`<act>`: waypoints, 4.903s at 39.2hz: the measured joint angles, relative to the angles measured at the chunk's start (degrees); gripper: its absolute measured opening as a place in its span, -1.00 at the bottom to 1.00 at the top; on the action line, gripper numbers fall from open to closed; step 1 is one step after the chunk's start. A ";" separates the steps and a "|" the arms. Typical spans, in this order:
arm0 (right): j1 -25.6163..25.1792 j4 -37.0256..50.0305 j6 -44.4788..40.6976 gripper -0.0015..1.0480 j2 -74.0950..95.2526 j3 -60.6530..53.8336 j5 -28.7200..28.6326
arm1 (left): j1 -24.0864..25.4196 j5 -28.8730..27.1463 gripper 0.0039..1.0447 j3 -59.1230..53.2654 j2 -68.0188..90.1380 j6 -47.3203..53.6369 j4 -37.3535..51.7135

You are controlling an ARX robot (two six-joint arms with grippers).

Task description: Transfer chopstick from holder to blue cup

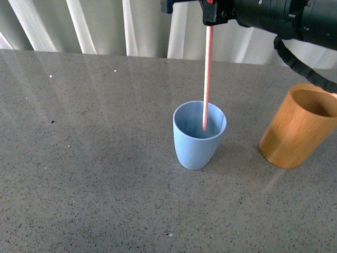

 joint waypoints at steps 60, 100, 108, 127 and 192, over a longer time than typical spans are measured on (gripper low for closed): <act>-26.69 -21.88 -3.10 0.19 -60.70 -34.42 5.84 | 0.00 -0.02 0.87 0.00 0.00 0.00 0.00; -26.93 -37.48 -3.26 -0.98 -86.97 -42.75 5.55 | 0.00 0.00 0.87 0.00 0.00 0.00 0.00; -26.93 -40.52 -3.26 -0.98 -90.03 -42.75 5.55 | 0.00 0.00 0.87 0.00 0.00 0.00 0.00; -26.93 -53.22 -3.23 -0.98 -102.40 -42.73 5.66 | 0.00 0.02 0.87 0.00 -0.09 0.00 0.00; -26.93 -53.24 -3.23 0.81 -102.40 -42.73 5.66 | 0.00 0.00 0.87 0.00 -0.07 0.00 0.00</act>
